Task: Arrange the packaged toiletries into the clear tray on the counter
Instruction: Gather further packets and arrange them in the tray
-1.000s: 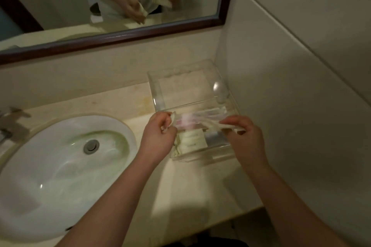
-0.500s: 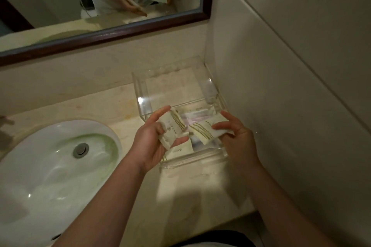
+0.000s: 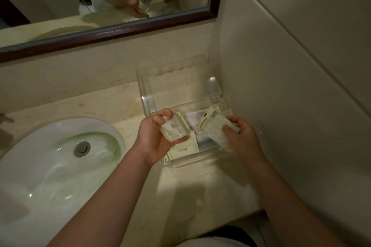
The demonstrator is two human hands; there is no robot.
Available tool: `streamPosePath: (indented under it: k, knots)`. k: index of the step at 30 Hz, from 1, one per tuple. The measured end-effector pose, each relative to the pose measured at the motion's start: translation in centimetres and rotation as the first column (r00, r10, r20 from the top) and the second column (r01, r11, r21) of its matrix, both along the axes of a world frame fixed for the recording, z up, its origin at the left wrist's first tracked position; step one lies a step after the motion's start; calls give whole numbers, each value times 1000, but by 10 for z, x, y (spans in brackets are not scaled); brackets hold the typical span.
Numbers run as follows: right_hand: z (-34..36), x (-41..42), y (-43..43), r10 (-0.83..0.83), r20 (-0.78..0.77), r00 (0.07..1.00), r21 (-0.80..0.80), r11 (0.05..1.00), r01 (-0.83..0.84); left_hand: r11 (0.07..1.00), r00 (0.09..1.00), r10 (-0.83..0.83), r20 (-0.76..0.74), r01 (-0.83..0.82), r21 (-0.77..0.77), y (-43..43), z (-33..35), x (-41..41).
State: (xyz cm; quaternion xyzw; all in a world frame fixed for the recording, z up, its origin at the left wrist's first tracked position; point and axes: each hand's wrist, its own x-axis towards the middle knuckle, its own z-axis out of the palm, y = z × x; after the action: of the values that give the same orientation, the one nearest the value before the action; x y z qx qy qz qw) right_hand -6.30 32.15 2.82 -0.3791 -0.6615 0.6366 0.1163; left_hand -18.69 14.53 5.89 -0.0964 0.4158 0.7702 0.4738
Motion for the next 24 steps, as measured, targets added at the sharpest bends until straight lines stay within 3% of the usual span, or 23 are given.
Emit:
streamPosePath:
  k: [3,7,11,14,16,18,19,20,21,22,23,24]
  knots:
    - [-5,-3,5,45,143,989,-17,999,-43,997,996,-41,83,35,65,-5,-6,-1]
    - [-10,-12,19,248,355,901,149,937,-316,980,986,-103,130,78,184,-18,-15,-3]
    - [-12,-22,26,284,343,895,278,880,-386,982,984,-37,172,4,186,-23,-12,-1]
    - [-19,-27,29,354,415,838,356,785,-507,992,985,-92,143,78,97,-21,-10,-5]
    - [-23,-28,30,357,501,789,442,678,-587,986,985,-155,73,160,-56,-16,-9,-7]
    - [-24,-24,28,266,505,821,636,528,-562,968,986,-166,19,166,-189,-10,-9,-5]
    - [-24,-22,25,223,422,879,730,491,-475,962,986,-166,15,165,-219,-7,-11,-3]
    - [-21,-21,20,212,311,926,770,514,-377,959,985,-171,31,174,-223,-3,-12,0]
    - [-19,-20,14,242,200,949,726,614,-309,958,982,-182,60,190,-215,1,-12,2]
    - [-14,-22,8,284,122,951,572,763,-301,956,975,-201,89,215,-201,5,-12,5]
    - [-7,-24,0,314,73,947,319,892,-321,951,967,-229,108,246,-190,10,-12,8]
    - [-2,-26,-5,325,31,945,56,944,-326,942,958,-263,119,281,-182,15,-11,12]
